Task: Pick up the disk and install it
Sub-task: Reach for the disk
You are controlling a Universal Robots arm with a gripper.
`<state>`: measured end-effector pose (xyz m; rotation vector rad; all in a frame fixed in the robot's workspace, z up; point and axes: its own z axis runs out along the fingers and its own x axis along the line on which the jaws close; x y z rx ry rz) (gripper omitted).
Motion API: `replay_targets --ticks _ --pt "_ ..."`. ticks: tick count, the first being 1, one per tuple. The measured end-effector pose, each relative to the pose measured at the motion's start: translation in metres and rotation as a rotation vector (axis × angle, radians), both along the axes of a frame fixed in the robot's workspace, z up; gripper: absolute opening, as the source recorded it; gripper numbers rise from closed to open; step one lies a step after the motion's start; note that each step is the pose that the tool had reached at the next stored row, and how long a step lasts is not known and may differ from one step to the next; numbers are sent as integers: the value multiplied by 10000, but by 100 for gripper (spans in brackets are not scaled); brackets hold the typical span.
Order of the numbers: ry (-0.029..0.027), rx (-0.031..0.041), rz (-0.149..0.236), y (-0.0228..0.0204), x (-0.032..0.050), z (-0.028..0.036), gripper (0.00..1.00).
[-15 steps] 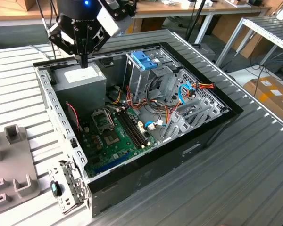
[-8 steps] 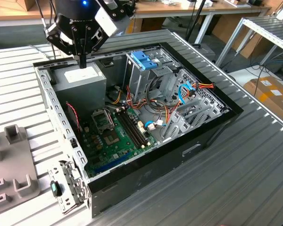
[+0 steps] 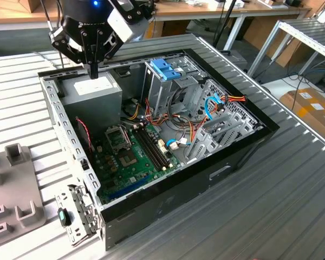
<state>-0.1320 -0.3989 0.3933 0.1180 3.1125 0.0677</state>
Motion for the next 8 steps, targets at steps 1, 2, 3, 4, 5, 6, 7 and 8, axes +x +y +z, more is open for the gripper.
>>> replay_targets --ticks 1,2,3,4,5,6,7,8 --pt "0 -1 0 0 -2 0 11" --pt "0 -1 1 0 -5 0 11" --pt "0 -1 0 0 -8 0 11" --pt "0 -1 0 0 -13 0 11" --pt "0 0 1 0 -15 0 11" --pt "0 -1 0 0 -17 0 11" --pt "0 -1 1 0 -21 0 11" --pt "0 -1 0 0 -26 0 11"
